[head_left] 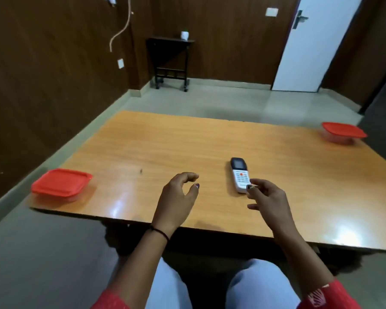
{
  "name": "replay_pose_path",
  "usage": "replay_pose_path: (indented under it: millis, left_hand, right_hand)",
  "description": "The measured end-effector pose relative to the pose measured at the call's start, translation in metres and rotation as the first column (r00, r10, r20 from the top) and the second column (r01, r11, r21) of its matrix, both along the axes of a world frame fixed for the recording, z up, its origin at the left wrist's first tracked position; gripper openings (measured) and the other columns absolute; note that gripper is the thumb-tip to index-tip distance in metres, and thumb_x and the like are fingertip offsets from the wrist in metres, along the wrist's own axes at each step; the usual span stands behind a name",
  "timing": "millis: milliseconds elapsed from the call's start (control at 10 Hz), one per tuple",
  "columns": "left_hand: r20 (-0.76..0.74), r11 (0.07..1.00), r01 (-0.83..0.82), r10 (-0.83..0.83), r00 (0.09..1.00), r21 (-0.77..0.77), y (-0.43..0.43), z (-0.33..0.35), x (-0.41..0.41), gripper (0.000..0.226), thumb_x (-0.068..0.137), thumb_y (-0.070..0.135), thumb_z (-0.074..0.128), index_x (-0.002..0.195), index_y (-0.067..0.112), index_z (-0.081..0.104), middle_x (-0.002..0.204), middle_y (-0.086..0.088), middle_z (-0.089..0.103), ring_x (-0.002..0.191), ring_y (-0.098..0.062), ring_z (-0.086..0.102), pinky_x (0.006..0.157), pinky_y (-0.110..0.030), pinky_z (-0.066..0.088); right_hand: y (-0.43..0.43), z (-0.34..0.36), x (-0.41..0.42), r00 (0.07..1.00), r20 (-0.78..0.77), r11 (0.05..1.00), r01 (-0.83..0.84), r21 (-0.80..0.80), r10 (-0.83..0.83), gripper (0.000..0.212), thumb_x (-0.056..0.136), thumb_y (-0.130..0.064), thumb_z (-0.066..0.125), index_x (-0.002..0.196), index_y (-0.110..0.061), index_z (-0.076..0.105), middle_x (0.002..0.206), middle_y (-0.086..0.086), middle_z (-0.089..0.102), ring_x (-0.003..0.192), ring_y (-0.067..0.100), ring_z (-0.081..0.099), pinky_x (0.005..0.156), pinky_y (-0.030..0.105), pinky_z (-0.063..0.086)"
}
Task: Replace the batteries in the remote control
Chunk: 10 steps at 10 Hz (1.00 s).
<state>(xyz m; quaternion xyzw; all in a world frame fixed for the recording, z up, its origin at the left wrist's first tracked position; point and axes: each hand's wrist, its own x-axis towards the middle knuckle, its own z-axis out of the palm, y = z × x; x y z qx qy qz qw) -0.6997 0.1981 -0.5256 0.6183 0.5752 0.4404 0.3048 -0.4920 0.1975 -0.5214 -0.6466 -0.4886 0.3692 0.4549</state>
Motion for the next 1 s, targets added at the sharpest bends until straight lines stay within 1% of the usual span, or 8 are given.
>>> replay_pose_path:
  millis: [100, 200, 300, 400, 600, 700, 900, 1000]
  left_hand:
    - [-0.126, 0.993, 0.075, -0.087, 0.988, -0.096, 0.024, -0.009, 0.03, 0.031, 0.092, 0.023, 0.054, 0.123, 0.021, 0.057, 0.131, 0.008, 0.055, 0.121, -0.006, 0.046, 0.09, -0.017, 0.032]
    - [-0.236, 0.98, 0.111, -0.148, 0.96, -0.164, 0.06, -0.02, 0.049, 0.039, 0.092, 0.023, 0.054, 0.13, 0.019, 0.051, 0.14, 0.002, 0.05, 0.132, -0.014, 0.041, 0.101, -0.023, 0.034]
    - [-0.346, 0.971, 0.109, -0.179, 0.921, -0.211, 0.101, -0.033, 0.06, 0.05, 0.093, 0.024, 0.054, 0.14, 0.017, 0.04, 0.151, -0.003, 0.037, 0.142, -0.019, 0.027, 0.115, -0.033, 0.024]
    - [-0.477, 0.961, 0.079, -0.201, 0.855, -0.264, 0.135, -0.048, 0.066, 0.059, 0.094, 0.03, 0.051, 0.147, 0.018, 0.028, 0.158, -0.005, 0.019, 0.147, -0.021, 0.009, 0.119, -0.039, 0.009]
    - [-0.568, 0.957, 0.06, -0.219, 0.793, -0.285, 0.153, -0.079, 0.067, 0.06, 0.095, 0.041, 0.044, 0.148, 0.023, 0.023, 0.161, -0.004, 0.004, 0.148, -0.019, -0.005, 0.118, -0.038, -0.005]
    - [-0.572, 0.966, 0.068, -0.203, 0.795, -0.248, 0.153, -0.086, 0.066, 0.059, 0.095, 0.042, 0.044, 0.147, 0.023, 0.024, 0.161, -0.003, 0.004, 0.148, -0.017, -0.005, 0.118, -0.037, -0.007]
    - [-0.553, 0.969, 0.075, -0.198, 0.809, -0.236, 0.155, -0.09, 0.066, 0.059, 0.094, 0.043, 0.045, 0.147, 0.025, 0.025, 0.161, -0.001, 0.005, 0.148, -0.015, -0.005, 0.118, -0.036, -0.008]
    - [-0.56, 0.971, 0.07, -0.191, 0.806, -0.23, 0.152, -0.092, 0.064, 0.06, 0.094, 0.045, 0.045, 0.147, 0.026, 0.025, 0.161, 0.0, 0.005, 0.148, -0.015, -0.004, 0.118, -0.036, -0.007]
  right_hand:
    - [0.011, -0.022, 0.03, 0.984, 0.173, 0.995, 0.05, -0.081, -0.036, 0.042, 0.087, -0.026, 0.062, 0.126, -0.012, 0.056, 0.104, 0.004, 0.065, 0.092, 0.023, 0.063, 0.084, 0.044, 0.054]
    - [0.036, -0.042, 0.036, 0.955, 0.295, 0.988, 0.067, -0.14, -0.023, 0.06, 0.083, -0.034, 0.067, 0.135, -0.012, 0.047, 0.126, 0.011, 0.058, 0.112, 0.026, 0.055, 0.088, 0.036, 0.048]
    - [0.07, -0.058, 0.024, 0.902, 0.432, 0.99, 0.076, -0.12, -0.018, 0.084, 0.077, -0.047, 0.07, 0.142, -0.009, 0.032, 0.138, 0.014, 0.043, 0.127, 0.03, 0.039, 0.1, 0.04, 0.038]
    - [0.097, -0.072, 0.01, 0.83, 0.556, 0.987, 0.116, -0.108, -0.037, 0.086, 0.073, -0.056, 0.068, 0.136, -0.009, 0.035, 0.129, 0.013, 0.045, 0.12, 0.032, 0.041, 0.095, 0.041, 0.039]
    - [0.126, -0.082, 0.003, 0.879, 0.444, 0.98, 0.197, -0.003, -0.175, 0.046, 0.074, -0.036, 0.068, 0.11, -0.008, 0.059, 0.1, 0.009, 0.049, 0.098, 0.028, 0.05, 0.088, 0.04, 0.043]
    - [0.153, -0.081, 0.006, 0.882, 0.417, 0.971, 0.239, 0.007, -0.22, 0.043, 0.076, -0.034, 0.066, 0.106, -0.005, 0.06, 0.102, 0.011, 0.05, 0.099, 0.03, 0.05, 0.09, 0.042, 0.042]
    - [0.195, -0.078, 0.008, 0.84, 0.51, 0.974, 0.227, -0.022, -0.184, 0.053, 0.079, -0.039, 0.066, 0.114, -0.002, 0.054, 0.114, 0.014, 0.049, 0.107, 0.032, 0.049, 0.093, 0.041, 0.039]
    - [0.191, -0.081, 0.008, 0.847, 0.494, 0.971, 0.239, -0.027, -0.195, 0.07, 0.074, -0.05, 0.069, 0.121, -0.003, 0.047, 0.116, 0.014, 0.049, 0.107, 0.032, 0.051, 0.092, 0.041, 0.042]
